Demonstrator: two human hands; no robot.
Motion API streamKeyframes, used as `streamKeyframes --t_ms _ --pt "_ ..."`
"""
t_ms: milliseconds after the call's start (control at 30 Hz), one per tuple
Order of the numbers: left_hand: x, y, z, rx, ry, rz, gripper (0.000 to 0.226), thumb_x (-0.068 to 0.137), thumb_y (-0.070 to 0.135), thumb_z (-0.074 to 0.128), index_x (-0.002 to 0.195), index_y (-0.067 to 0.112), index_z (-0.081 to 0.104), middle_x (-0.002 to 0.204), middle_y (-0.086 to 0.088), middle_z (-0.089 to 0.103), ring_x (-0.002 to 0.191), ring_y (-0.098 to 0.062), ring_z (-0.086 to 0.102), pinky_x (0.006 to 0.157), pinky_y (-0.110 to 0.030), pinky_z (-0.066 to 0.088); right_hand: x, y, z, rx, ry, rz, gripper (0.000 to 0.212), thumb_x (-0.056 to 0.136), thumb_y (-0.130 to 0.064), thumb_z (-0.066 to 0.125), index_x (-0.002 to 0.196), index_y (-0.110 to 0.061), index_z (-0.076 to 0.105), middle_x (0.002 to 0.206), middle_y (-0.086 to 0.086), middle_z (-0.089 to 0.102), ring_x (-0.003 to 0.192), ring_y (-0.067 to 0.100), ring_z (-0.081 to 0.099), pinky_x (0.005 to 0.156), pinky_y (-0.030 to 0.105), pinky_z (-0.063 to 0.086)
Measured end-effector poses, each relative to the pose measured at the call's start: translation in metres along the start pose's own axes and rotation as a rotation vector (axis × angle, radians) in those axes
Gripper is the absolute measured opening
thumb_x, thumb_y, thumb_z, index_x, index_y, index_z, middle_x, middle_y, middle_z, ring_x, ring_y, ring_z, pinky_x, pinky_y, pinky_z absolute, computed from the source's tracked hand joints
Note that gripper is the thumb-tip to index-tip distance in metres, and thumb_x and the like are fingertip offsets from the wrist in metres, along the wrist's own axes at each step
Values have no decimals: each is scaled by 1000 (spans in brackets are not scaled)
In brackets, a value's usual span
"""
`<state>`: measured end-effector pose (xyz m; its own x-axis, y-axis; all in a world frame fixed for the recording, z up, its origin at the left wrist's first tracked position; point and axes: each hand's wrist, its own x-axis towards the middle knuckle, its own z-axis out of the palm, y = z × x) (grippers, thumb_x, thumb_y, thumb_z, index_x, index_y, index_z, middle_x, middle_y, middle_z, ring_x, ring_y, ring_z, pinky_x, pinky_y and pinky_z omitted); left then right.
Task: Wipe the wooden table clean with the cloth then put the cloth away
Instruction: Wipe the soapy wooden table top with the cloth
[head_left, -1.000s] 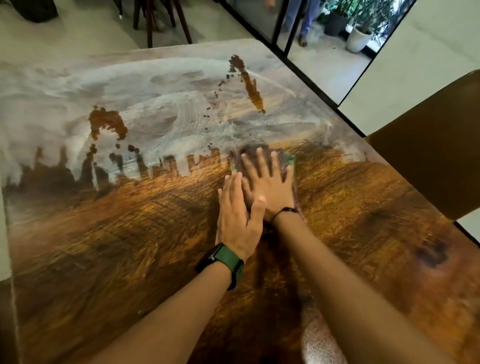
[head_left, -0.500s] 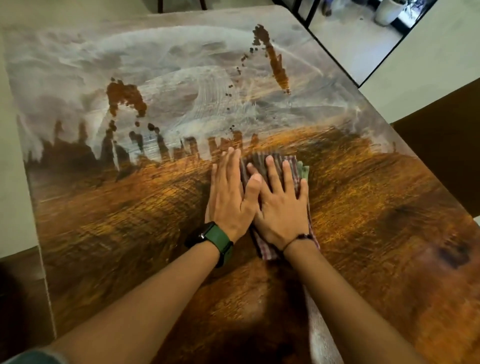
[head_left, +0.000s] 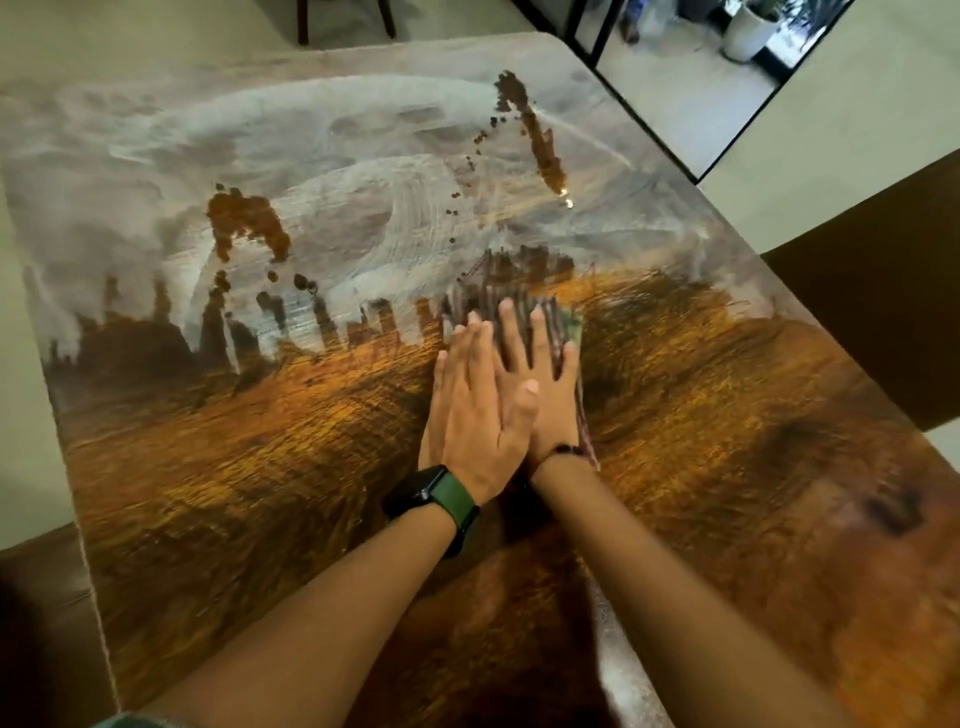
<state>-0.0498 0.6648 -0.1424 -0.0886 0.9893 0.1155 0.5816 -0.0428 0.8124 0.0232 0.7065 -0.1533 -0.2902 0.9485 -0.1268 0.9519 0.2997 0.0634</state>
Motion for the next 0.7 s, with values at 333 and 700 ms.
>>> streamKeyframes --t_ms 333,700 --pt "0 -1 2 -21 -22 42 72 83 52 19 144 15 9 155 -5 10 141 -9 0 112 -17 -12 -39 8 6 55 43 93 65 86 -55 18 147 -35 17 156 4 24 142 34 23 105 62 25" --pt "2 -1 3 50 -77 76 83 77 61 11 146 15 12 155 -2 8 137 -2 -6 109 -17 -16 77 120 -14 272 21 530 59 97 -53 18 151 -33 7 160 -3 -6 146 24 -8 114 56 -4"
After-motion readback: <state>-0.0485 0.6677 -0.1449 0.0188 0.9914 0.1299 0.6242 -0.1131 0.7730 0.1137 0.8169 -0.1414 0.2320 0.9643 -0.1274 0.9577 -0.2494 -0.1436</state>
